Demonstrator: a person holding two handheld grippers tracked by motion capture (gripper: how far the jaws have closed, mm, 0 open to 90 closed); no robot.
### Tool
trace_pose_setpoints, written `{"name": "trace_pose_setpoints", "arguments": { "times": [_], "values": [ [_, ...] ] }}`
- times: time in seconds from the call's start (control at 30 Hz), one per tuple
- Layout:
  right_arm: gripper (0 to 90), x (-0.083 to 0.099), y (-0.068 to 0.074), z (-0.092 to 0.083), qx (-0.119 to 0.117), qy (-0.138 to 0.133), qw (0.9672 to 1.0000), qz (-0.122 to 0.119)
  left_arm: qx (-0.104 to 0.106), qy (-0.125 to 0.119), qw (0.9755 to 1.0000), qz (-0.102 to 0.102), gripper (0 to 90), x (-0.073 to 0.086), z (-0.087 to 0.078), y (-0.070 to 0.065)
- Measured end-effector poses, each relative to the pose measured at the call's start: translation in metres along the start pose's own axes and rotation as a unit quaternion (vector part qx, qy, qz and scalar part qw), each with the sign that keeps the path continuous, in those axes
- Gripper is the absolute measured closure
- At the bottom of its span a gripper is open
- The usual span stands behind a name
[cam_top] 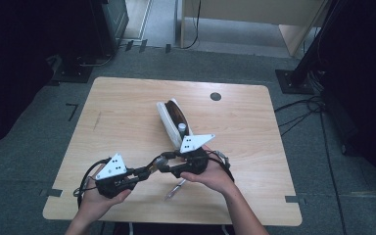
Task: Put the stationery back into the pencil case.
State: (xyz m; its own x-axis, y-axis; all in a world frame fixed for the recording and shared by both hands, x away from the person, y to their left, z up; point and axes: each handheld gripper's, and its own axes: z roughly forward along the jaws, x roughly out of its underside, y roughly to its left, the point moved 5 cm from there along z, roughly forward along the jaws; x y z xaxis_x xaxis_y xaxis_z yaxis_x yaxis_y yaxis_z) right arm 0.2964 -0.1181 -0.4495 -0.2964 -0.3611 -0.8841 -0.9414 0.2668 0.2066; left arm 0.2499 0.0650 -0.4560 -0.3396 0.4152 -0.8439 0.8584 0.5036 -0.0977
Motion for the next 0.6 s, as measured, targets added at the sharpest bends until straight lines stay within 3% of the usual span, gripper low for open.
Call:
{"name": "trace_pose_setpoints", "arguments": {
  "times": [0.13,0.33,0.43,0.5,0.6],
  "values": [
    [53.5,0.001,0.002,-0.002,-0.022,0.000,0.9997,-0.011,0.031,0.001,0.9995,0.002,79.7,0.001,0.000,-0.001],
    [62.4,0.004,0.005,-0.009,-0.070,-0.013,0.9972,-0.021,0.080,-0.014,0.9967,0.005,79.3,0.005,-0.001,0.001],
    [71.8,0.005,0.009,-0.014,-0.091,-0.014,0.9954,-0.029,0.096,-0.020,0.9951,0.008,76.3,0.008,-0.002,0.002],
    [73.5,0.006,0.012,-0.016,-0.108,-0.015,0.9934,-0.035,0.104,-0.020,0.9942,0.016,75.3,0.009,-0.002,0.000],
    [74.1,0.007,0.016,-0.018,-0.114,-0.015,0.9925,-0.043,0.103,-0.028,0.9942,0.012,73.8,0.010,-0.001,-0.001]
  ]
}}
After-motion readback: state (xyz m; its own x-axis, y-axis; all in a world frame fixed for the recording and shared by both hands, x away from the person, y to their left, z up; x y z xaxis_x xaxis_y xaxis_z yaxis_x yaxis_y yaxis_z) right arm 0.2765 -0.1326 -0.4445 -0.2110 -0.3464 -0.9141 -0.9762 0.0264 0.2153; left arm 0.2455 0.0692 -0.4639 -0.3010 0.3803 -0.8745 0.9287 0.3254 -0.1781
